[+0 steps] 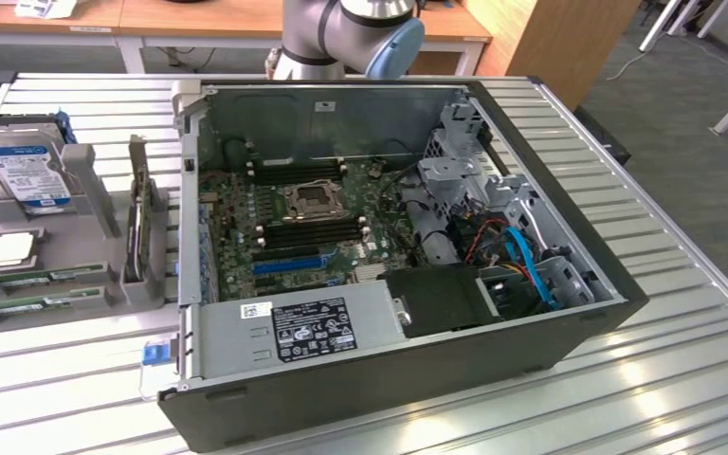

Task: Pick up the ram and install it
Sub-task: 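Pick up the ram and move it above insertion slot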

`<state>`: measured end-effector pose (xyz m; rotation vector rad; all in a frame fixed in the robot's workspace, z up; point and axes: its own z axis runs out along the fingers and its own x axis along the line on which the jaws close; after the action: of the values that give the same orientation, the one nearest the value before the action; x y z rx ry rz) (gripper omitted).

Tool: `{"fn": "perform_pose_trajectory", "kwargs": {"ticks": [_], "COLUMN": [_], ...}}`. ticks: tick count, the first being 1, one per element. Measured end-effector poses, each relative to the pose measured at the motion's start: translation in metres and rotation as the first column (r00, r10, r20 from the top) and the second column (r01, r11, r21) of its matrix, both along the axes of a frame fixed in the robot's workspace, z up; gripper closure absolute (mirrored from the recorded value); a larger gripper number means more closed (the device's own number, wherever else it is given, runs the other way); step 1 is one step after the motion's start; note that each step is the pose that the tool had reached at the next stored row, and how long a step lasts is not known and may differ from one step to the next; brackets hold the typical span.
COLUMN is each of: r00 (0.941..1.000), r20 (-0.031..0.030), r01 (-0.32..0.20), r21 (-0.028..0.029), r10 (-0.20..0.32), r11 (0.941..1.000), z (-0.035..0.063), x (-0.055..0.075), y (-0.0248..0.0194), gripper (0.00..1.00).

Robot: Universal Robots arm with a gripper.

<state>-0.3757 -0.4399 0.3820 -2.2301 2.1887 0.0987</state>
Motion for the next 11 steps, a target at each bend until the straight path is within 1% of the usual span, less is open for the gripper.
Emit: {"fn": "perform_pose_trajectory", "kwargs": {"ticks": [5, 11], "r00": [1.0000, 1.0000], "r20": [0.0002, 0.0001], "r01": [0.000, 0.000], "r21": [0.0002, 0.0002], "r10": [0.000, 0.000], "r11": [1.0000, 1.0000], "z": [-0.0005, -0.0099], "x": [0.0000, 0.0000], "y": [0.0000, 0.0000], "gripper": [0.76, 0.76]}}
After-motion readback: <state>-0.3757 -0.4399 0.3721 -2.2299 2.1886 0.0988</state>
